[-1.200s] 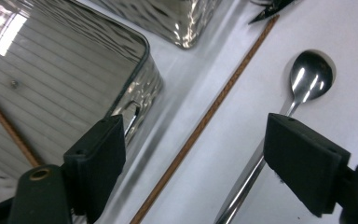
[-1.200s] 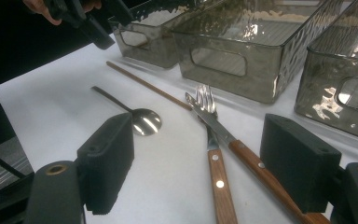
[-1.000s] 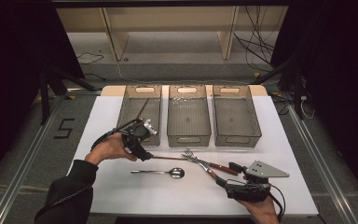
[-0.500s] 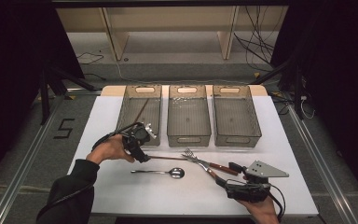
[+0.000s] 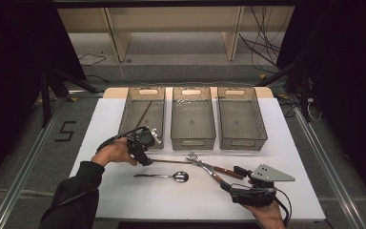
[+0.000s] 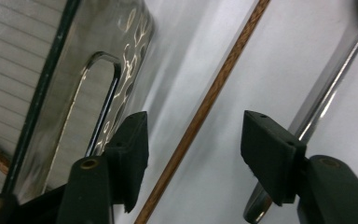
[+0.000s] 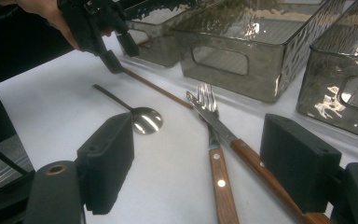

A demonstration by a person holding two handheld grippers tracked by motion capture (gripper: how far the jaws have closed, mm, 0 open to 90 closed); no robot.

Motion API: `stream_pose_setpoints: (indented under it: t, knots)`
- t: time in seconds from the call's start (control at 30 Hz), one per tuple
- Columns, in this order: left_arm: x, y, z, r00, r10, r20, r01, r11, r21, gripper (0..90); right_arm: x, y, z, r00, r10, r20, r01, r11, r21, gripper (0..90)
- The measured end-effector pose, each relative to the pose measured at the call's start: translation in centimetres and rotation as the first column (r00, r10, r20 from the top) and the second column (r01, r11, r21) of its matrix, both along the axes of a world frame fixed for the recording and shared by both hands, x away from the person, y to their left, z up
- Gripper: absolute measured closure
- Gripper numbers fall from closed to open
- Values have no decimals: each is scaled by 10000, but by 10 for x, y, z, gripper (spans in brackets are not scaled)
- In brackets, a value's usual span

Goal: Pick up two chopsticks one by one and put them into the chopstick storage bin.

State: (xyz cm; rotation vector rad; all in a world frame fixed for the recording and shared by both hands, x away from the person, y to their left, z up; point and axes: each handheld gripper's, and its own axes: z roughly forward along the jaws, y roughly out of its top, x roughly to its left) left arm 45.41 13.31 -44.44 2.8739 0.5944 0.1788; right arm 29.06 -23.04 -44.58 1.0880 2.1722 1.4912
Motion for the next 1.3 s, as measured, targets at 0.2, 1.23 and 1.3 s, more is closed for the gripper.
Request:
stream_pose_setpoints:
  t: [0.2, 1.23, 1.3]
  knots:
    - [4, 0, -7, 9996, -148, -222, 155, 9994, 303, 478, 0, 0, 0, 10000, -1, -4, 1, 10000, -1, 267]
    - [10, -4, -14, 9931, -379, -1106, 467, 9959, 781, 727, 0, 0, 0, 10000, 84, -20, -84, 10000, 6, 266]
    - [9, -4, -14, 9920, -515, -1151, 624, 9937, 928, 743, 0, 0, 0, 10000, 98, -14, -98, 10000, 2, 266]
